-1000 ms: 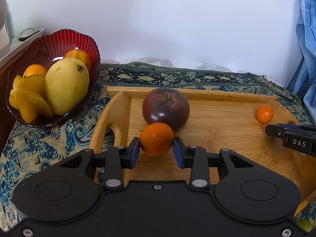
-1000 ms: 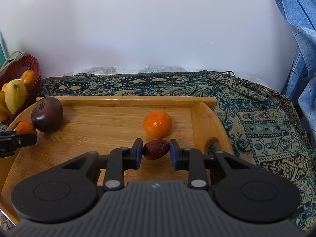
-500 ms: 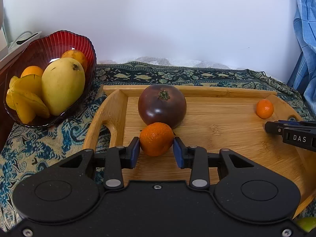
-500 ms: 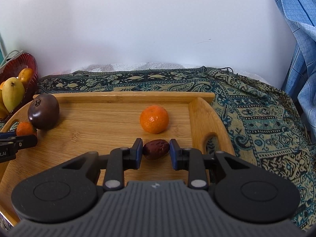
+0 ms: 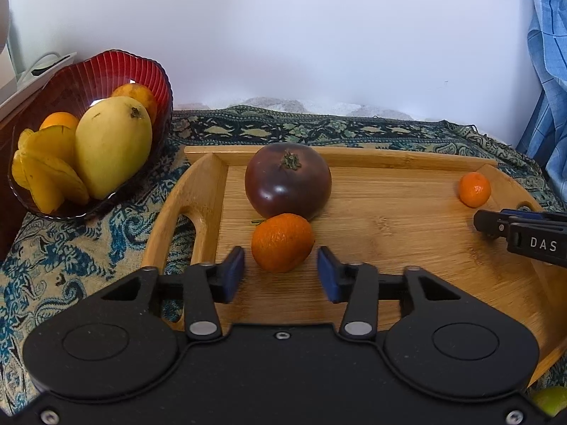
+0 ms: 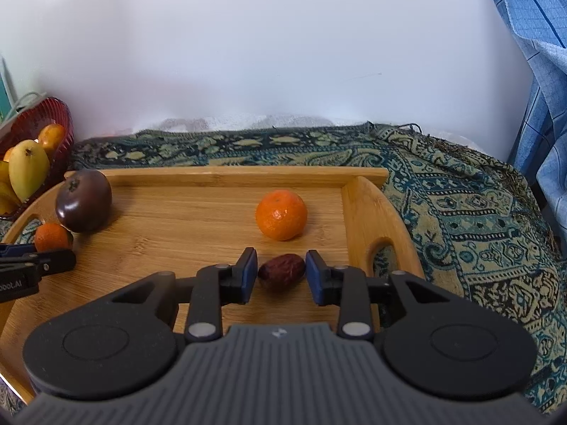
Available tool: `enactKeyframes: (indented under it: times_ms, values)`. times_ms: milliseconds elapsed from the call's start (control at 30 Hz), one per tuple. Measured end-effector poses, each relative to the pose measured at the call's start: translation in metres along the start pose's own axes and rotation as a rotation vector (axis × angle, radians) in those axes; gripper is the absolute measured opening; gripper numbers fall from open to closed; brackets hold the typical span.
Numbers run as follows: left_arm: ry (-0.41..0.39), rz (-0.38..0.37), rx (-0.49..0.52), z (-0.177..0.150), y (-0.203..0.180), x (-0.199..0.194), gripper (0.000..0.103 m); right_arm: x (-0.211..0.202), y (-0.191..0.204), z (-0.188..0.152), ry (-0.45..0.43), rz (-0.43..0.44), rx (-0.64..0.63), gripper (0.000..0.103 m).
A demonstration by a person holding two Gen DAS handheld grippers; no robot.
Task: Organize fruits
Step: 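Open both tools to release the mandarin and red date onto the tray, then withdraw both tools from the tray toward the large orange and green apple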
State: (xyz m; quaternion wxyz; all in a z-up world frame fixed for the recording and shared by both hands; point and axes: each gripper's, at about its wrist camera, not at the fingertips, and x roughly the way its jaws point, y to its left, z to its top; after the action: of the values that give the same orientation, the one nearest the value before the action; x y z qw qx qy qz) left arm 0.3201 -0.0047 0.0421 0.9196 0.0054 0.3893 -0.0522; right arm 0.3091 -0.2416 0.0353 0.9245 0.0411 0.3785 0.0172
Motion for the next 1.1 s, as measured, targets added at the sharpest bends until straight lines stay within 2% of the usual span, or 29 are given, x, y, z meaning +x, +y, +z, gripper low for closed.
enactKeyframes:
  times_ms: [100, 233, 367, 633, 833, 1100]
  values:
    - [-0.003, -0.005, -0.01, 0.0, 0.002, -0.007, 0.057, -0.007, 0.0, -0.001, -0.022, 0.022, 0.014, 0.063]
    - [-0.028, -0.002, -0.012, -0.004, 0.002, -0.023, 0.079, -0.022, 0.0, -0.004, -0.058, 0.032, 0.018, 0.071]
    - [-0.063, -0.009, -0.018, -0.014, 0.003, -0.048, 0.088, -0.043, -0.001, -0.012, -0.092, 0.04, 0.035, 0.077]
    - [-0.132, -0.029, 0.011, -0.044, -0.003, -0.097, 0.092, -0.083, -0.007, -0.044, -0.149, 0.047, 0.04, 0.088]
    - [-0.178, -0.071, 0.017, -0.069, -0.014, -0.129, 0.094, -0.115, -0.006, -0.069, -0.203, -0.018, -0.003, 0.088]
    - [-0.246, -0.064, 0.093, -0.104, -0.029, -0.164, 0.096, -0.155, -0.006, -0.106, -0.261, -0.027, -0.027, 0.091]
